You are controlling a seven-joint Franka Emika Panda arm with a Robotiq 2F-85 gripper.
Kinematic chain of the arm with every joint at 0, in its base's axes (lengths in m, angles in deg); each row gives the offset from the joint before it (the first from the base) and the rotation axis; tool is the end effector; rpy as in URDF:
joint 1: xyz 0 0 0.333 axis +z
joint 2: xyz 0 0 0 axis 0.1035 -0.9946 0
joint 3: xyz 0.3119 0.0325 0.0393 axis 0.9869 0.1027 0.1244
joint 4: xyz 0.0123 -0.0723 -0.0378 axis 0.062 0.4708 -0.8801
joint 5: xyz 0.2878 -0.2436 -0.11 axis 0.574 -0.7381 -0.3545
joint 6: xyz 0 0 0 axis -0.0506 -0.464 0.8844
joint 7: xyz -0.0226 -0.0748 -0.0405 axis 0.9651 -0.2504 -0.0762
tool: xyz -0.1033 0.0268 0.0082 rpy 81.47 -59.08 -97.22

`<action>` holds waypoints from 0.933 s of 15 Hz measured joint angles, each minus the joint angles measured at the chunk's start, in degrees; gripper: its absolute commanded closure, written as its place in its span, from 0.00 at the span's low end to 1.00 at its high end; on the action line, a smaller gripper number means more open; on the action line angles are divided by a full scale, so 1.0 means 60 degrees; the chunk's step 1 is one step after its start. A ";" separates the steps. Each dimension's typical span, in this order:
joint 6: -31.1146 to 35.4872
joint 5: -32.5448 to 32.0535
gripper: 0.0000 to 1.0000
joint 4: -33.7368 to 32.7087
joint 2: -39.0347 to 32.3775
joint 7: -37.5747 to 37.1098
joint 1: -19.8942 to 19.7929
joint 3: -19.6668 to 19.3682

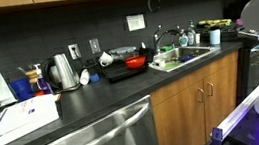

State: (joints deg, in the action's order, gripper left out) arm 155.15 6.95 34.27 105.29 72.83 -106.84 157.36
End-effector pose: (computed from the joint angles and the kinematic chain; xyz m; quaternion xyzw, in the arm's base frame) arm 0.5961 0.0927 0.7320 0.6719 -0.0163 0.7389 0.0480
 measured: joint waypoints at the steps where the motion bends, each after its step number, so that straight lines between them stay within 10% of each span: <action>1: 0.0000 0.0000 0.00 -0.0018 0.0000 0.0000 -0.0001 0.0056; 14: 0.0323 0.0000 0.00 -0.0648 0.0376 -0.0020 -0.1744 0.1531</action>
State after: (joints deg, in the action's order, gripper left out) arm 157.09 6.95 30.38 107.55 72.72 -117.31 166.54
